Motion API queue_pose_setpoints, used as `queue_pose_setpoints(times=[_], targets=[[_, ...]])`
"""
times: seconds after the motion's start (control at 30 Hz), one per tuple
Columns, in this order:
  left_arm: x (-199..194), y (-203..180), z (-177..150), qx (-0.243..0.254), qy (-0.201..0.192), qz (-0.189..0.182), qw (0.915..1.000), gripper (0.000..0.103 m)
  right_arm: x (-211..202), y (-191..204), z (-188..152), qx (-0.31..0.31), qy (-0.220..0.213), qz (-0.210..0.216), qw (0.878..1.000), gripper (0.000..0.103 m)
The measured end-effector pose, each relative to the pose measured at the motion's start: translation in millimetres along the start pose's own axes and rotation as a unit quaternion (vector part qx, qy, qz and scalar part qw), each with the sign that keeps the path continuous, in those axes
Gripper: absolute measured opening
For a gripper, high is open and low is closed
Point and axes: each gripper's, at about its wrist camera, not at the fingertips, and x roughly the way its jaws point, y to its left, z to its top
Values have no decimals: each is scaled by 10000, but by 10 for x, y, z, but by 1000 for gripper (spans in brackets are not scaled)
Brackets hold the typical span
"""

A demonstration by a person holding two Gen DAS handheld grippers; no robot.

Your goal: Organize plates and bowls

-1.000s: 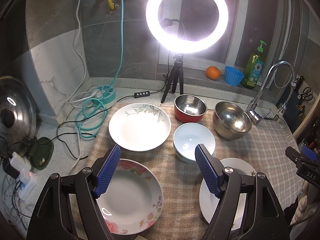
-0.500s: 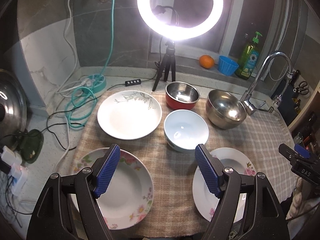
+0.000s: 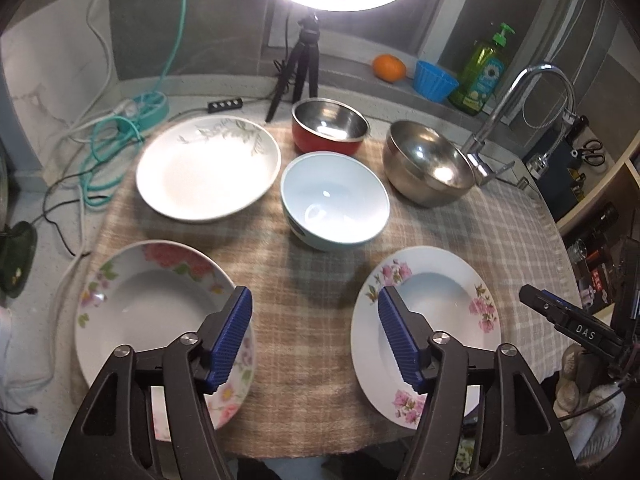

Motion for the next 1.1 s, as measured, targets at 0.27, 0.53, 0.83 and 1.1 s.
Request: queue_pose_setpoints(times=[0.27,0.53,0.83,1.1], targets=[[347,-14,-97,-215,686,-499,9962,46,245,-154,-96,314,482,352,9977,66],[537,-37,-171,-339,1117,-830,9897,38,400,-263,-150,608,839,731,9919,57],[728,7,-171,-474,1390,-937,9847,28,591,-308,-182,819,1261,1062,9829,56],[796,-6,-176,-461,1501,-992,9826,25,649,-270,-192,759,1364,1093,9817,42]])
